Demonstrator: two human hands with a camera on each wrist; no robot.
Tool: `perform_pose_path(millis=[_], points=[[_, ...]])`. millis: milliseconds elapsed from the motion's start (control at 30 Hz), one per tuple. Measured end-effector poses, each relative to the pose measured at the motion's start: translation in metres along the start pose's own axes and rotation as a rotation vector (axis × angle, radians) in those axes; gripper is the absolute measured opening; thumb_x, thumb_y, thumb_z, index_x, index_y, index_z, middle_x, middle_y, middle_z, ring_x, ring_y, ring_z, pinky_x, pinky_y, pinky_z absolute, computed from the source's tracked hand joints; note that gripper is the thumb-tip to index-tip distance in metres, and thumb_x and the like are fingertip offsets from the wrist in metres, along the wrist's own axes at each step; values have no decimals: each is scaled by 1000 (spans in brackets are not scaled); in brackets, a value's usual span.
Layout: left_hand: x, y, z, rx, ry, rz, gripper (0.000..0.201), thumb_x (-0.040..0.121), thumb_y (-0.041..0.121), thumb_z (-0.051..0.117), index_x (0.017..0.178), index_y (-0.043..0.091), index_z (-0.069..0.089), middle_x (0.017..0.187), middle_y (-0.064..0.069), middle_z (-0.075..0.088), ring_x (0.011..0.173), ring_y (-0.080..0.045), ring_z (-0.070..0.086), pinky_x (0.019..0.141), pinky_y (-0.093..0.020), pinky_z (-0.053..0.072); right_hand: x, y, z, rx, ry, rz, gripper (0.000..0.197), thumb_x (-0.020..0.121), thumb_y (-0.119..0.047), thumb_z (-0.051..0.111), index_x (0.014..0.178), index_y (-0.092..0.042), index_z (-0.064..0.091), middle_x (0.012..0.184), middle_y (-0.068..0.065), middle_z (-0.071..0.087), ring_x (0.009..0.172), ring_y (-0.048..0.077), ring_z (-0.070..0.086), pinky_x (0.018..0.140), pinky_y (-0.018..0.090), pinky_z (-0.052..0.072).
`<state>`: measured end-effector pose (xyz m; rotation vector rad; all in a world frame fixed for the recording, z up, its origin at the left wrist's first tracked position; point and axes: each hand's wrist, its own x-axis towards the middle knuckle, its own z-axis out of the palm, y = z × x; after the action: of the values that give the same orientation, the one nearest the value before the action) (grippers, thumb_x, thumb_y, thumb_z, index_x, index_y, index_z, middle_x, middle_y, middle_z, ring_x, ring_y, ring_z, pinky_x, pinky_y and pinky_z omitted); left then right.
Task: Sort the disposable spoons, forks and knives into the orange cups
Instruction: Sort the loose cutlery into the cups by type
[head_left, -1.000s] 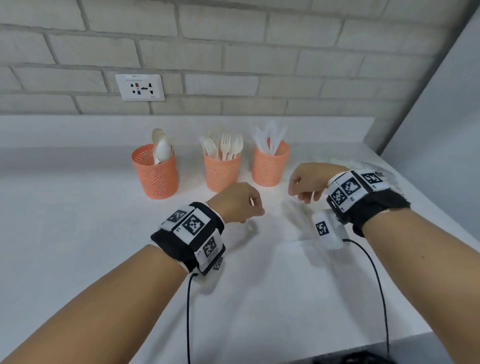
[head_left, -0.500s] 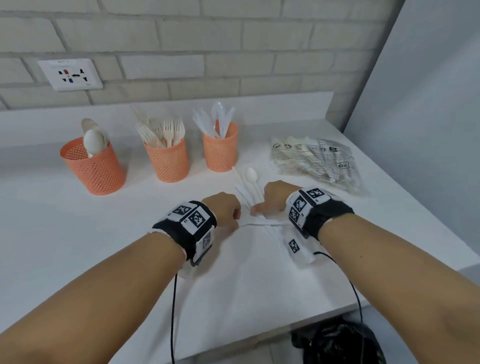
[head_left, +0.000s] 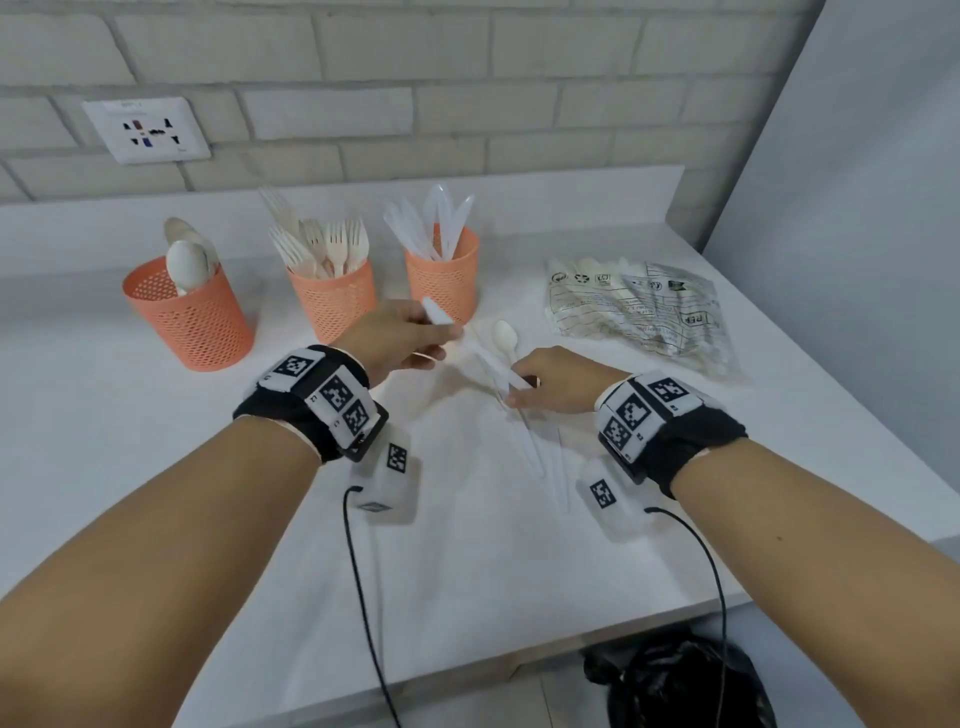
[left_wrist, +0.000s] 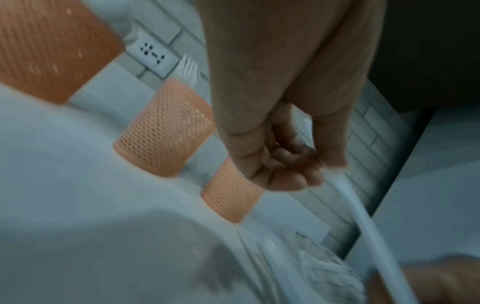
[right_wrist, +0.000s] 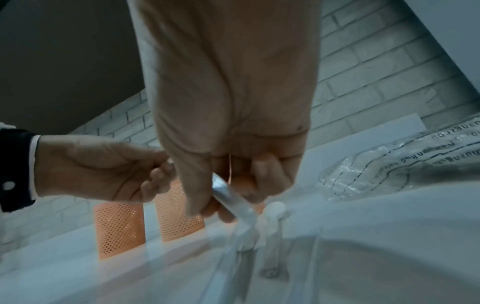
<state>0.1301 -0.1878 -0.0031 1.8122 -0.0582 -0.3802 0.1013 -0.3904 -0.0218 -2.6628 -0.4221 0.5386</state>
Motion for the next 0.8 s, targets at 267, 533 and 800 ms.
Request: perform_pose_path(millis=[267, 533, 800], points=[[-5, 1, 56, -184, 17, -116, 20, 98, 12, 36, 99, 2, 53, 78, -11, 61, 69, -23, 61, 72, -35, 56, -11, -10, -10, 224, 29, 78, 28, 89, -40, 58, 78, -15, 55, 61, -1, 62, 42, 4, 53, 53, 19, 45], [-7, -15, 84, 241, 89, -218, 28, 94, 7, 39, 119, -6, 44, 85, -13, 56, 71, -27, 57, 68, -38, 53, -30, -3, 4, -87, -54, 374, 35, 85, -28, 62, 58, -10, 49, 53, 2, 53, 48, 16, 51, 56, 25, 45], [-11, -17, 93, 838, 20, -163, 29, 84, 25, 62, 70, 11, 42, 73, -2, 46, 83, -20, 49, 61, -22, 39, -29, 0, 8, 59, -70, 486, 25, 85, -7, 53, 60, -4, 53, 27, 0, 50, 47, 20, 55, 55, 27, 49]])
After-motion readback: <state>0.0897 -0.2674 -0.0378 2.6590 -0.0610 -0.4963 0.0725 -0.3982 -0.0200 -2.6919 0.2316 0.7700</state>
